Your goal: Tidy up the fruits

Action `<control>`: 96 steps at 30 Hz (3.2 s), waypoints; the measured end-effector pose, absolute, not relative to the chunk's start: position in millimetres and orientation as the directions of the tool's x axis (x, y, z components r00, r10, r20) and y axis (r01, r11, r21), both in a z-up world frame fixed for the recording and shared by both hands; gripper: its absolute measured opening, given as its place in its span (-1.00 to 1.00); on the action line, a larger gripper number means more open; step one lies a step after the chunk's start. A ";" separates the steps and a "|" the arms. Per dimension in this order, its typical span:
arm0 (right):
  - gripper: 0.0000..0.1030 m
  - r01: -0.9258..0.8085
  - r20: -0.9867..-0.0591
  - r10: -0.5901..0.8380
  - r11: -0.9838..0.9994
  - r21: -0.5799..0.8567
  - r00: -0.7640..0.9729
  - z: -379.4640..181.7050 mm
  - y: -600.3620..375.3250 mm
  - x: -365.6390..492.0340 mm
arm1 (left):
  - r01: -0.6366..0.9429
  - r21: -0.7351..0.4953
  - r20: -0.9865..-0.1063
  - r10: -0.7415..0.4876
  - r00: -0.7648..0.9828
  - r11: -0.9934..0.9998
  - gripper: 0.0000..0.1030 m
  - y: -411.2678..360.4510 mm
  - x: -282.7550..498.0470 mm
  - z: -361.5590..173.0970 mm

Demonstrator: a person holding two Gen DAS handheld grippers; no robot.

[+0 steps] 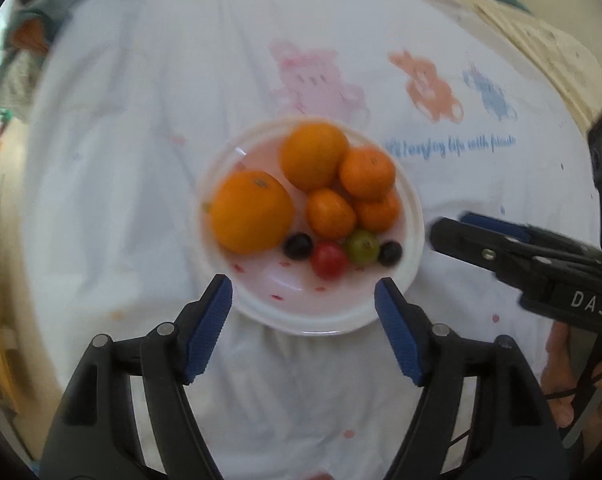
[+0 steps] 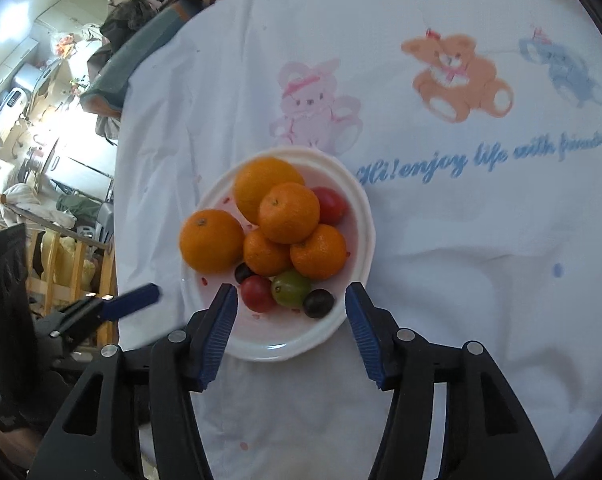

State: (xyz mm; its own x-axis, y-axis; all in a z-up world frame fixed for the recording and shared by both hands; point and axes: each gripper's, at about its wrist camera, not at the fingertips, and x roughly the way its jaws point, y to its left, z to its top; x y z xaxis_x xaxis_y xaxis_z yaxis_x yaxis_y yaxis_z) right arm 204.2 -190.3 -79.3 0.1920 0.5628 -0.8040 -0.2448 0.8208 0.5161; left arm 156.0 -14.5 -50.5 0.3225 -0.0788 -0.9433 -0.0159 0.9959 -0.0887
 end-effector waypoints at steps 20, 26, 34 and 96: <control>0.96 -0.270 -0.749 0.476 0.879 0.392 0.460 3.4 -219.9 74.9 | -0.104 -0.098 -0.782 -0.012 0.623 0.990 0.67 11.6 31.6 30.1; 1.00 -0.263 -0.697 0.429 0.903 0.339 0.574 1.9 -219.8 50.9 | -0.119 0.013 -0.683 0.096 0.724 0.993 0.96 -0.7 12.2 28.2; 1.00 -0.240 -0.671 0.369 0.929 0.280 0.643 -7.1 -221.8 51.4 | -0.139 -0.074 -0.726 0.042 0.687 0.987 0.98 11.8 20.8 7.7; 1.00 -0.234 -0.671 0.343 0.939 0.251 0.657 -7.6 -218.6 48.9 | -0.120 -0.069 -0.719 0.034 0.694 0.990 0.99 -2.2 18.7 6.2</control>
State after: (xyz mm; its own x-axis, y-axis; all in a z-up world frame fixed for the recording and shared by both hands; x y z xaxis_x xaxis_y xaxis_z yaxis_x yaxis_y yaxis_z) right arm 48.8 -218.6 -7.6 0.6571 0.3431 -0.6712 -0.2341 0.9393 0.2510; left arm 18.7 -2.2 6.2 0.6937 0.0345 -0.7194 -0.1203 0.9904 -0.0685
